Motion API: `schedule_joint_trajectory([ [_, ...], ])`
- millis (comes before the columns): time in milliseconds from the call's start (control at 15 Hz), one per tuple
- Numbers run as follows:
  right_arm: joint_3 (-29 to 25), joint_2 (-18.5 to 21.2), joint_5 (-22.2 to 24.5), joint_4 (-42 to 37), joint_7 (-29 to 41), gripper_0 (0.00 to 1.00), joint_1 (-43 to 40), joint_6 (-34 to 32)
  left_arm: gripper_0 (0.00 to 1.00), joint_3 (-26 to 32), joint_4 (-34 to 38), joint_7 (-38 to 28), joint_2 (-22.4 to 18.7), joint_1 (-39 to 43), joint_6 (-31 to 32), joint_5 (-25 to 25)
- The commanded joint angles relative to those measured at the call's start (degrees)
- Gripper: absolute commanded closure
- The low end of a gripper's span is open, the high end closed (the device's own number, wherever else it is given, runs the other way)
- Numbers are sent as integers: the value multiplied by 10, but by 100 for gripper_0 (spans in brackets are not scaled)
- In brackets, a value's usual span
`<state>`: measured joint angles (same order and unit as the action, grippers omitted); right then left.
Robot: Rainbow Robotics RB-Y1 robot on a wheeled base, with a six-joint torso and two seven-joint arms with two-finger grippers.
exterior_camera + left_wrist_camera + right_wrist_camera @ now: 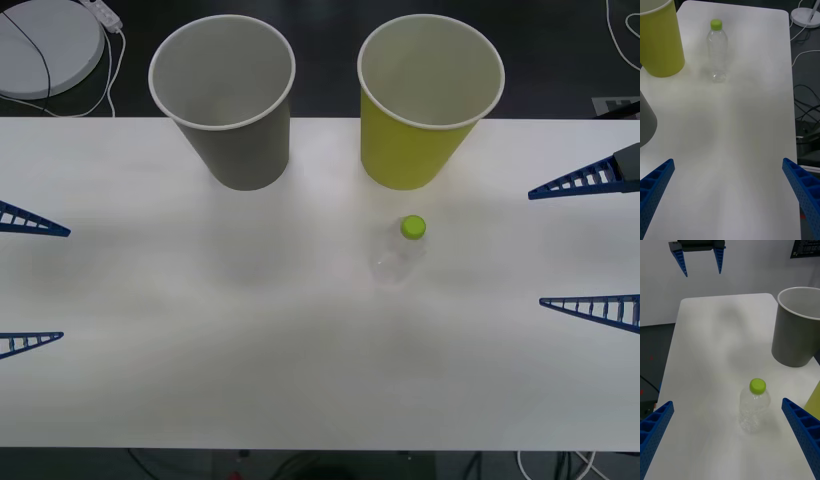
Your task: Put the can into the green bin and the plastic bottle into the gray bin
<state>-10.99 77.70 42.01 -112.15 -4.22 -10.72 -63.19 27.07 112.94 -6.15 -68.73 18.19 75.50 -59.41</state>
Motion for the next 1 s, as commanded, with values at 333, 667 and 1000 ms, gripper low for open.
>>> schedule_joint_trajectory([
  [333, 5, -25, -8, 2, 4, 0, -15, 0, 0, 0, 0, 0, 0, 0, 0, 0],
  [667, 1, -36, -9, 4, 3, 0, -16, 0, 0, 0, 0, 0, 0, 0, 0, 0],
  [1000, 1, -70, 26, 14, -4, 0, -23, 6, 0, 0, 0, 0, 0, 0, 0, 0],
])
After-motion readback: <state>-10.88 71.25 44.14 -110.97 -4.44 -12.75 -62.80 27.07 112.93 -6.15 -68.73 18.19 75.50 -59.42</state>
